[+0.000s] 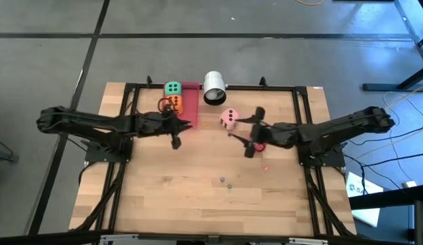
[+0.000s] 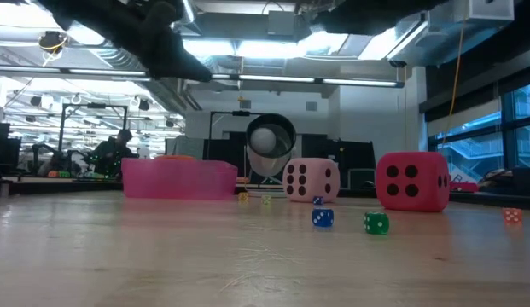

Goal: Pick & Place Dice
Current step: Put the small red dice into the red bin

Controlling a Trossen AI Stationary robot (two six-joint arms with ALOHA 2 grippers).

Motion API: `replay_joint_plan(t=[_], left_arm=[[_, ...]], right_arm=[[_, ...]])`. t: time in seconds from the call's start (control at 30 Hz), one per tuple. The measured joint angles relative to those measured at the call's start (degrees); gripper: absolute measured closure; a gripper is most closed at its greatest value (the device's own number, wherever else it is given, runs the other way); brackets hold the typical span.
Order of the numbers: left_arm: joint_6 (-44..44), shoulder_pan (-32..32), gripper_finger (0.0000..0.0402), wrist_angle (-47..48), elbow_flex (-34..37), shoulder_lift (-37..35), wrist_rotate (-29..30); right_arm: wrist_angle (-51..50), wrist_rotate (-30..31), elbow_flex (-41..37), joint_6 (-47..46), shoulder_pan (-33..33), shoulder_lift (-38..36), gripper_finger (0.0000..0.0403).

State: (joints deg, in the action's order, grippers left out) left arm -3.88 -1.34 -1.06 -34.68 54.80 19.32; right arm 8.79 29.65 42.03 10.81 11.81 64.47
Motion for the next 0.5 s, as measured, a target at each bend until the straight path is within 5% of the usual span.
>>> replay_joint_plan(t=[0.23,0.5], left_arm=[[-1.7,2.1,0.0384,10.9,0.4,-5.2,5.0],[-7.5,8.0,0.0384,11.7,6.2,-5.6,4.9]], right_arm=[[6.5,1.4,-12.9,-7.7,0.0,-13.7,0.0142],[23.3,-0.9,-28.3,-13.9,0.0,-22.0,0.0142]])
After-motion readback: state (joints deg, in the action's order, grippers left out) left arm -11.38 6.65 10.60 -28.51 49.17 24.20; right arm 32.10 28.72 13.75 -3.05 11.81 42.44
